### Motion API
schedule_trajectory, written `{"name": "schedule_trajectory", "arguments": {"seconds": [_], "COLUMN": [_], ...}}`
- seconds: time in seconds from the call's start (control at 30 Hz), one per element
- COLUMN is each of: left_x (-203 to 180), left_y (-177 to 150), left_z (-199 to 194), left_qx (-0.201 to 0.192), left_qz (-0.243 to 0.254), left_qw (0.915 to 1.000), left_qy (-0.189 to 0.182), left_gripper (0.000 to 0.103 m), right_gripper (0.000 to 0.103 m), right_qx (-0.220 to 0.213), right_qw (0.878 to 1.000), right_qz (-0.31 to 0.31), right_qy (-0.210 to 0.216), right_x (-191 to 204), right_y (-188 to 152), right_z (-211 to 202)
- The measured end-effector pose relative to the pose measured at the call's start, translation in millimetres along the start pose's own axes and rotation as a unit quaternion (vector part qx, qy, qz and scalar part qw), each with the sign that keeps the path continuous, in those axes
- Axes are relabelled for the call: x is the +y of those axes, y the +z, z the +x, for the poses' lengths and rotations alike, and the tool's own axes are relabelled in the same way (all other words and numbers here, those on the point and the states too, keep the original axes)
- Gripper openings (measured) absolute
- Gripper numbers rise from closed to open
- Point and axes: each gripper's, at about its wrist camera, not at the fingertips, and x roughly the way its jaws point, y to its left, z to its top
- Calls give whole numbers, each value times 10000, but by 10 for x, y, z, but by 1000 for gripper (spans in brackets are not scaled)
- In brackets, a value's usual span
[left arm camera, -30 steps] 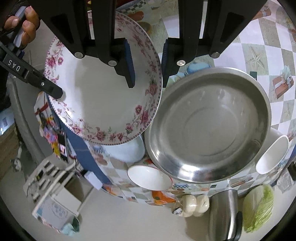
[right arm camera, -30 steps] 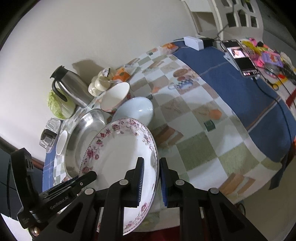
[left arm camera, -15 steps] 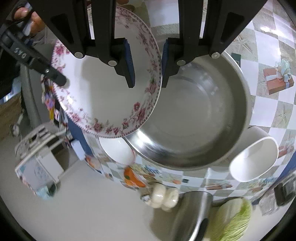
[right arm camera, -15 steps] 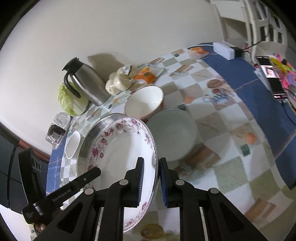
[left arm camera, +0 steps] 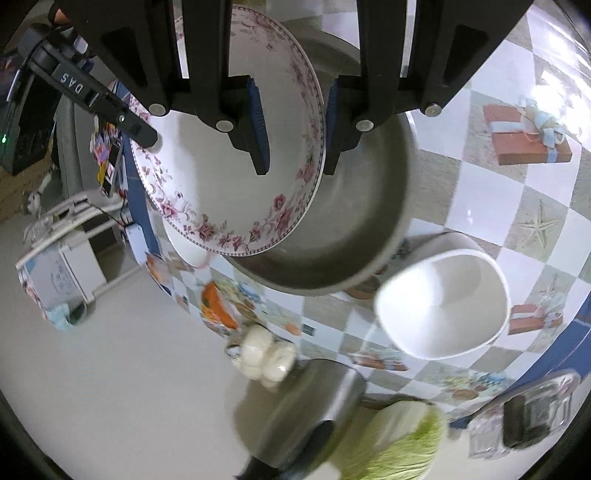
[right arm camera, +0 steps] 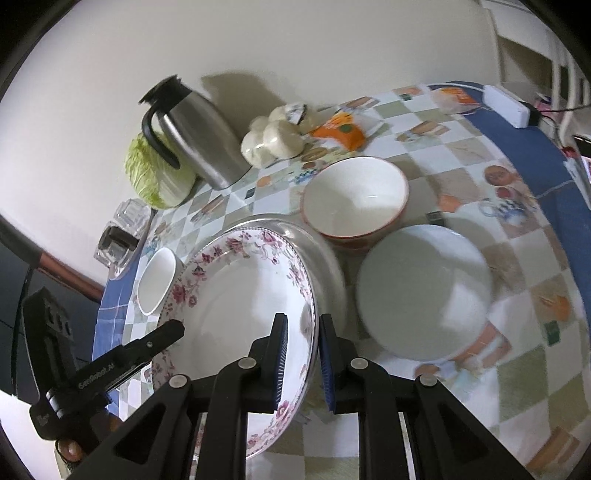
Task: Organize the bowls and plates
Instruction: 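Lower the pink-floral plate into the steel basin with both grippers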
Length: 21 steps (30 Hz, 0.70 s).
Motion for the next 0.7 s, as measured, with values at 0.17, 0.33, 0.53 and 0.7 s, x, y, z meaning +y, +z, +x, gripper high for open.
{"name": "schedule_trajectory", "arguments": {"seconds": [0.17, 0.33, 0.53, 0.7], "left_x": [113, 200, 218, 189], "left_y": [85, 147, 181, 198], "left_z": [32, 89, 152, 234], "left_qx": [-13, 16, 63, 141], "left_qz": [-15, -49, -13, 48], "left_qw": [9999, 9997, 9993, 9989], "left_qy": [157, 241, 359, 434], "left_gripper": [28, 28, 28, 28], "right_gripper": [18, 18, 18, 18], "right_qx": [169, 296, 399, 428], "right_qw": [9998, 9995, 9990, 9989], "right_qz": [-102, -139, -186, -133], "right_qy": [17, 26, -63, -100], "right_x": [117, 179, 228, 188], "right_y": [44, 84, 121, 148], "right_z": [206, 375, 523, 576]}}
